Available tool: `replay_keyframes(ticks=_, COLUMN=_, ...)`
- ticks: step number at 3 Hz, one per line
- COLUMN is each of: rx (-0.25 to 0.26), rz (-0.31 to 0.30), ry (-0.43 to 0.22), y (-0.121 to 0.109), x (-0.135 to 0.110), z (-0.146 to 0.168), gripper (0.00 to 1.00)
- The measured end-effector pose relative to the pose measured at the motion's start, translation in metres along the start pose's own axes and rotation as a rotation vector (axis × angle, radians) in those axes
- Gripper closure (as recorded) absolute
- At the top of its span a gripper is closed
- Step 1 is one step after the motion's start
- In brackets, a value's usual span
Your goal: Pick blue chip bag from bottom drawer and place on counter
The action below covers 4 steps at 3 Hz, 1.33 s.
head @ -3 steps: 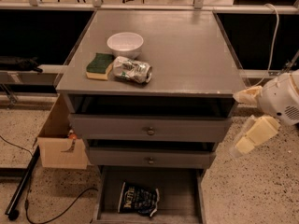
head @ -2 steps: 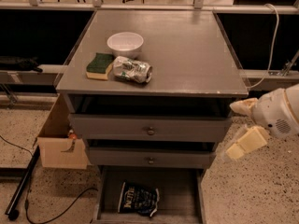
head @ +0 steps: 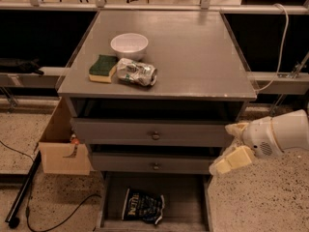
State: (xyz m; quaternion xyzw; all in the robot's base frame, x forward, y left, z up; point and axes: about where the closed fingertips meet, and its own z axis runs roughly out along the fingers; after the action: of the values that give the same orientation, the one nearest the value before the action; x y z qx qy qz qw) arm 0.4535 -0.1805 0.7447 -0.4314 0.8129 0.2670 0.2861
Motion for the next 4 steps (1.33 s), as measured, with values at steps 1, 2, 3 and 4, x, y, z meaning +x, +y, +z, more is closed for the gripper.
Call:
replay_keyframes(ticks=1, rx=-0.013, rz=0.044, ry=-0.039, y=-0.008, x=0.015, z=0.028, gripper=0.0)
replay_keyframes(ticks=2, rx=-0.011, rz=0.043, ry=-0.044, y=-0.008, x=0.014, z=0.027, gripper=0.0)
replay_keyframes(ticks=3, rx=-0.032, rz=0.116, ry=-0.105, y=-0.005, x=0.031, z=0.056, gripper=0.0)
replay_keyframes(ticks=4, rx=-0.068, rz=0.187, ry=-0.125, y=0.0, x=0.056, z=0.094, gripper=0.0)
